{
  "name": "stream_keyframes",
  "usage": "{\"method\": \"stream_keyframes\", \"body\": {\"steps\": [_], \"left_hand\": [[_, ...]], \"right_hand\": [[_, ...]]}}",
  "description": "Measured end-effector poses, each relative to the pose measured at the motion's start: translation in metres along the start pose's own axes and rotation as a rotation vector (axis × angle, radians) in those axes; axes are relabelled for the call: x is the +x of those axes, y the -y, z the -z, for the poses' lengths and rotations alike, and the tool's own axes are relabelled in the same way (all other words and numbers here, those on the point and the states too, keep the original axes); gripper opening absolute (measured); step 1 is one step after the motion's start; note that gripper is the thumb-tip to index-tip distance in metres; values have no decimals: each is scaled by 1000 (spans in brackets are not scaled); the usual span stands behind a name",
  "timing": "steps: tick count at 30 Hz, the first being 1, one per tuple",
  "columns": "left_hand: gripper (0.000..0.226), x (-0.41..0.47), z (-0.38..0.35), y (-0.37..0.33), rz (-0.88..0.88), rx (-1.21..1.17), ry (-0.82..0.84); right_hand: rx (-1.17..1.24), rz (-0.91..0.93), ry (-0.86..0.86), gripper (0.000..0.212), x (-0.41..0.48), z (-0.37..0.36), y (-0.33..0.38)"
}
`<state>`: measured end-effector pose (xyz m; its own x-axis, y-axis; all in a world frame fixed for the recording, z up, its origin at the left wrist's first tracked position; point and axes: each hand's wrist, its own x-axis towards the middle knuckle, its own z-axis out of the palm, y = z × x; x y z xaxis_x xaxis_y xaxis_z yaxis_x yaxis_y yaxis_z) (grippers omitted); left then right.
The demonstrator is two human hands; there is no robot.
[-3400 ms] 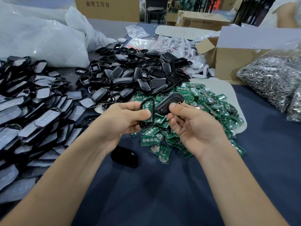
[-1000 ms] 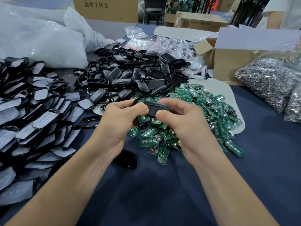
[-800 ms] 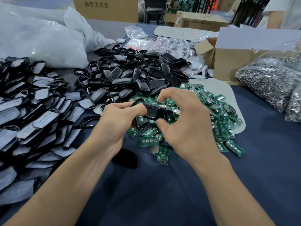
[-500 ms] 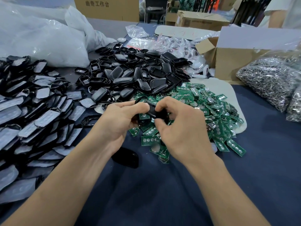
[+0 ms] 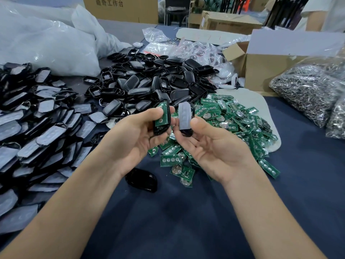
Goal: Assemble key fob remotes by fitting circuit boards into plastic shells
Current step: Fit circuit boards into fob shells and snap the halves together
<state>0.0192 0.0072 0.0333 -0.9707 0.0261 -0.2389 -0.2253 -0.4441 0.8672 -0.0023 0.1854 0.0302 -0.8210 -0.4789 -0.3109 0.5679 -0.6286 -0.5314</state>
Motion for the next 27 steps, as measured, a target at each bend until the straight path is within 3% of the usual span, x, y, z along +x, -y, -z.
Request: {"method": "stream_keyframes", "body": {"steps": [6, 15, 20, 27], "left_hand": [[30, -1, 1, 1, -106, 85, -29], [20, 0, 0, 5, -300, 447, -95], [18, -1, -1, 8, -338, 610, -85], [21, -1, -5, 14, -326, 644, -57]], "right_hand": [[37, -72, 74, 28, 0, 3, 5], [-314, 26, 23, 15, 0, 0, -1], [-463, 95, -31, 18, 0, -2, -3], [-631, 151, -44, 23, -1, -2, -3]]}}
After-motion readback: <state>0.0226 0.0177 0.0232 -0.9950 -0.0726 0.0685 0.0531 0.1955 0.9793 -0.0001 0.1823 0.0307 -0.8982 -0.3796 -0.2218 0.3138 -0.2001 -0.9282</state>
